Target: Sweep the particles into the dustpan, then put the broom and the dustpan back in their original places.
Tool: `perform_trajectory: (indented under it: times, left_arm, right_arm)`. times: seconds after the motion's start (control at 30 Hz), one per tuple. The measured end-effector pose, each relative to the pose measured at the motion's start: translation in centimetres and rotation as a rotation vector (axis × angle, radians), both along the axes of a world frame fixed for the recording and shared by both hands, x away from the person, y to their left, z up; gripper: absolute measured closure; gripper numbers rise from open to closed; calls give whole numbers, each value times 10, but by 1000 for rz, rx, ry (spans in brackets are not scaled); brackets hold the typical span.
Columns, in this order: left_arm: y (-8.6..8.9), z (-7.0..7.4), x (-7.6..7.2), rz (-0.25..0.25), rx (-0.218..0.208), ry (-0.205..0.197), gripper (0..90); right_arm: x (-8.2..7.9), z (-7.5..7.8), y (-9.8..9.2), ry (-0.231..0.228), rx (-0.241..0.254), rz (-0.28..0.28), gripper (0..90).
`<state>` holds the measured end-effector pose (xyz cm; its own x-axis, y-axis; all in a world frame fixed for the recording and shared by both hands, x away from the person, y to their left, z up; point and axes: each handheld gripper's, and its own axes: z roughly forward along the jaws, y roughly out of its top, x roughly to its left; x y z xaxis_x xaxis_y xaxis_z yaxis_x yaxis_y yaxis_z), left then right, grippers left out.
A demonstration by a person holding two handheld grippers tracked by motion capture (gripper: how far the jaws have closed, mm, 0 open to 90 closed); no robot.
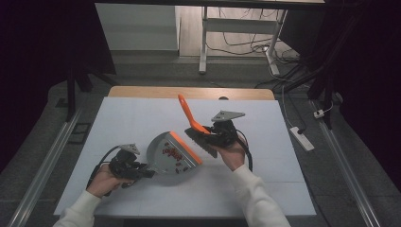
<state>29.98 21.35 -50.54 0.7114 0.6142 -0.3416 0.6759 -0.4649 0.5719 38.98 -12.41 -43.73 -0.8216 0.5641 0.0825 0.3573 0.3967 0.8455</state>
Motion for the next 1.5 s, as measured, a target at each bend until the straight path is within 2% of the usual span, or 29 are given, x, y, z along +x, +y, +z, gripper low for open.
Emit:
perform_trajectory:
  times: [0.13,0.67,1.27,1.5]
  left_arm:
    - [7,3,1,61,-19,-14,617]
    - [19,7,-3,169,-69,-37,616]
    - [26,10,-8,226,-82,-64,616]
    - [27,11,-12,256,-71,-78,616]
  right_arm:
    - [0,4,-9,-7,5,-5,702]
    - [-4,8,-33,11,-27,-23,701]
    - [-14,4,-57,21,-58,-45,702]
    - [-22,2,-69,26,-73,-57,702]
